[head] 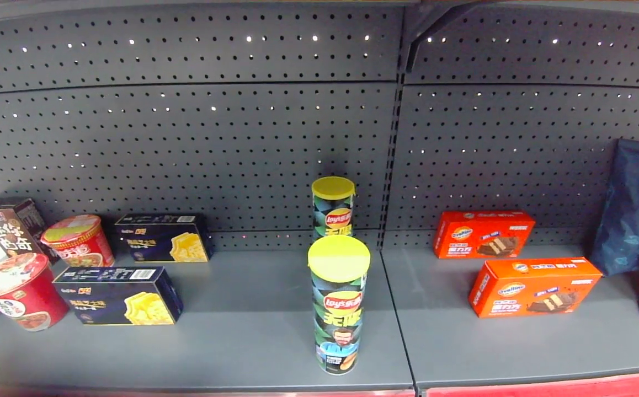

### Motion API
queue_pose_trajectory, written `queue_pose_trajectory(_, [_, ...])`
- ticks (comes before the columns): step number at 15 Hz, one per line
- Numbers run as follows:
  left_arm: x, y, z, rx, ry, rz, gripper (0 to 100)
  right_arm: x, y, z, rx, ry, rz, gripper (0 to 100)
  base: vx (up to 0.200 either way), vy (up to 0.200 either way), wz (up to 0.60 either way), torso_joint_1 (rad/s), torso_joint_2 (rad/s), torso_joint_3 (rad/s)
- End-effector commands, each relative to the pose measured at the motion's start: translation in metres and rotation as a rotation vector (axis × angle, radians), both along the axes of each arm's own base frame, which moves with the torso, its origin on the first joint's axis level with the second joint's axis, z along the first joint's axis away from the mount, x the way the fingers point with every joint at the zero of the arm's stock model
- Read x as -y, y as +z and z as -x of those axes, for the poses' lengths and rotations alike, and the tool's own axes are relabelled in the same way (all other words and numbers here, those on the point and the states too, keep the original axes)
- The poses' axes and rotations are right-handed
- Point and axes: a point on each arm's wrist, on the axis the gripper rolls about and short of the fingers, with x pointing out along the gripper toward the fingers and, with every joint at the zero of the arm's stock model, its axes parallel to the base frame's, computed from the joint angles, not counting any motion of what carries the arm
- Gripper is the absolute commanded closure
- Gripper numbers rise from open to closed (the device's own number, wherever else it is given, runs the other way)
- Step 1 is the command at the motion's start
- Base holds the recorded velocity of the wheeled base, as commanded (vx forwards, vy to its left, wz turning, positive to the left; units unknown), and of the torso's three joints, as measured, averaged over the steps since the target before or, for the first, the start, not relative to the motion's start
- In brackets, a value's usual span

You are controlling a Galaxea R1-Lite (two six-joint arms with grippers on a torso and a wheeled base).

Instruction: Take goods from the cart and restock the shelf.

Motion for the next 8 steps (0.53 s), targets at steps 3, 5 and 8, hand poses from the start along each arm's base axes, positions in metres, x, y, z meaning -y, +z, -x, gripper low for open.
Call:
queue_pose_trajectory(3, [0.0, -0.0001, -0.0001, -0.004, 0.001, 0.001, 0, 0.0, 0.0001, -0.0001, -0.001, 0.001, 0.0, 0, 0.0, 0.0, 0.0, 0.0, 0.0, 0.0])
queue_pose_trajectory(5, [0.0, -0.0001, -0.0001, -0.004, -0.001, 0.001, 0, 0.0, 0.0001, -0.0001, -0.001, 0.0, 0.0, 0, 0.0, 0.0, 0.0, 0.0, 0.0, 0.0])
queue_pose_trajectory(8, [0.0, -0.0001, -0.0001, -0.004, -0.001, 0.001, 0, 0.0, 0.0001, -0.0001, -0.001, 0.0, 0.0, 0, 0.0, 0.0, 0.0, 0.0, 0.0, 0.0])
